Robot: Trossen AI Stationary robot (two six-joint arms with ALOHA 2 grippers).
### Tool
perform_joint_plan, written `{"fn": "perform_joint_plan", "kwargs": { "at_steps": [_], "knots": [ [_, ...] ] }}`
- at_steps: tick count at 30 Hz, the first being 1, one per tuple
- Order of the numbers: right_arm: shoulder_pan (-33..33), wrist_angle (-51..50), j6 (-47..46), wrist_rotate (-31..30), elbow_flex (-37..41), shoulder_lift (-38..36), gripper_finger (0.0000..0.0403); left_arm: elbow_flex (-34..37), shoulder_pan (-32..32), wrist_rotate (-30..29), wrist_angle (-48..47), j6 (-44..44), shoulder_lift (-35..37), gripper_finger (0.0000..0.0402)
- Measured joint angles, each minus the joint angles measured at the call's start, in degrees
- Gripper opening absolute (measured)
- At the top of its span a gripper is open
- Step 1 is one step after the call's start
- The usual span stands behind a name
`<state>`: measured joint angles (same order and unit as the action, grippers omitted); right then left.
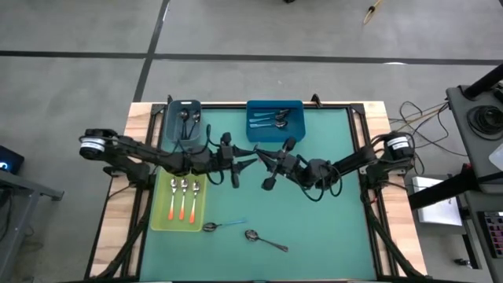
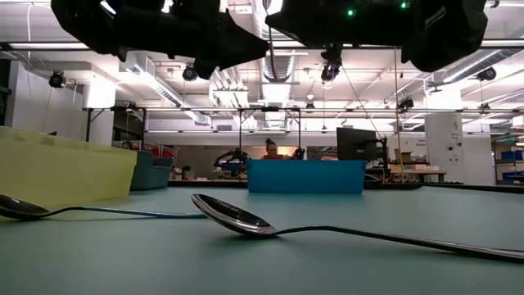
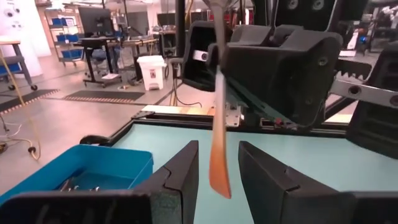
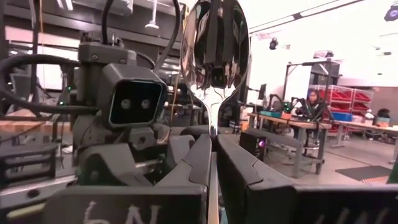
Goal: Sort silverware by color (type)
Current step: Put the orange spoon into the yellow bin
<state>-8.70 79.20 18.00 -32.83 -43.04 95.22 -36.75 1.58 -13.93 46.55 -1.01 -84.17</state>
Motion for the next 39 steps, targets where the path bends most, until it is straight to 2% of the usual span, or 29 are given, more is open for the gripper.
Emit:
{"fn": "perform_joint_plan", "kwargs": {
  "at_steps": [14,17,21,23,29,39],
  "knots": [
    [0.01,1.28,0.04,-0.81,-3.18,3.58,0.0008,0.02,0.0,-1.58,4.66,1.5,-2.94,0.0089],
    [0.01,1.26,0.0,-0.81,-3.24,3.58,0.0008,0.02,0.0,-1.91,4.65,1.54,-2.92,0.0069],
    [0.01,0.74,0.02,-0.89,-3.23,3.58,0.0009,0.02,0.0,-2.04,4.4,2.36,-2.92,0.0017],
    [0.01,0.38,0.07,-1.15,-3.24,3.58,0.001,0.02,0.0,-2.09,4.21,3.73,-2.92,0.0007],
    [-0.13,-0.57,-0.46,-4.88,-3.27,3.58,0.0012,0.02,0.0,-3.65,3.21,6.09,-2.92,0.0001],
    [-0.27,-1.15,-0.46,-5.3,-3.31,3.55,0.0013,0.02,0.0,-3.5,3.22,8.0,-2.86,0.0001]
  ]
}}
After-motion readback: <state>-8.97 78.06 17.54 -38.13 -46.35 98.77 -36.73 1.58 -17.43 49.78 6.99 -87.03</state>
